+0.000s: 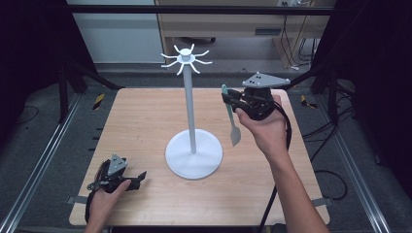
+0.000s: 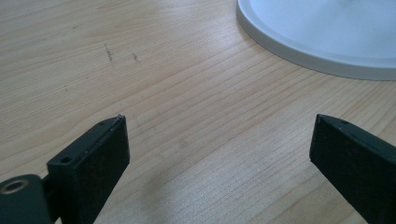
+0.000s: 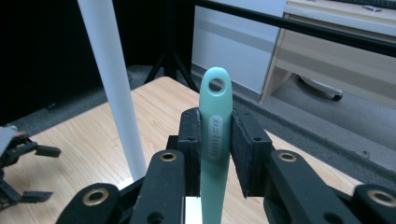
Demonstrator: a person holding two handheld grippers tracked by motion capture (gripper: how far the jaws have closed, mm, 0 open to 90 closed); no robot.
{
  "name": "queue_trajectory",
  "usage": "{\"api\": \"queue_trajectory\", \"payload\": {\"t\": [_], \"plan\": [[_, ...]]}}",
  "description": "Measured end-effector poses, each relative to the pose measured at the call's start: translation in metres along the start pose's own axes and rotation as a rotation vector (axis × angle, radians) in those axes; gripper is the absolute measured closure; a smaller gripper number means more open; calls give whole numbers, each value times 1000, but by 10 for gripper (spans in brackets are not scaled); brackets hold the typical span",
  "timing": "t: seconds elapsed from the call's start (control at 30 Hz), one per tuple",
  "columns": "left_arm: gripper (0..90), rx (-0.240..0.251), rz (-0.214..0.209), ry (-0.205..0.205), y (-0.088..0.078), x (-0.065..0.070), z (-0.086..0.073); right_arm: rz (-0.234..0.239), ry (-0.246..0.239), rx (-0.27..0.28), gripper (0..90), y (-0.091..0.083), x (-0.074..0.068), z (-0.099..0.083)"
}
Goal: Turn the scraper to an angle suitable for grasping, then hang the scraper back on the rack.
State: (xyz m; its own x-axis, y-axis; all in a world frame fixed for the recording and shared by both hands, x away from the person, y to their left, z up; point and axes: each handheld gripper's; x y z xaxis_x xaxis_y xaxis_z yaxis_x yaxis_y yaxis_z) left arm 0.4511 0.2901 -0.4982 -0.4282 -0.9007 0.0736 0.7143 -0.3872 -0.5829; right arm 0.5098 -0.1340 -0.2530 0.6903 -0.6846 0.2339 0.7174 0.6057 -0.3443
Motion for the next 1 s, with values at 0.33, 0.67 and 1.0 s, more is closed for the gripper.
{"api": "queue_trajectory", "payload": {"t": [0.33,0.67,1.0], "plan": [[44,1,-1,-2,1,0,0,2,-11,27,746,-5,-3,11],[44,2,1,-5,1,0,0,8,-5,60,745,-11,-4,19],[44,0,2,0,0,-1,0,21,-7,96,746,-17,-7,27]]}}
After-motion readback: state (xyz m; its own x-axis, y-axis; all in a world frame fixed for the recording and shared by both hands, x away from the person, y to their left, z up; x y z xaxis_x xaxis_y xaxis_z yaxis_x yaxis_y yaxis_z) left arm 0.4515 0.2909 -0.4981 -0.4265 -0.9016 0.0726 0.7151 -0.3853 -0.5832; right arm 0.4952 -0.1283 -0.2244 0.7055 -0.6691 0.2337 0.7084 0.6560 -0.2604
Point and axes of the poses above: each handheld gripper's, and its own axes: y roughly forward along the jaws, z roughly out of its top, x roughly to its right, and after that the axes turned 12 degrees about -y, right-handed
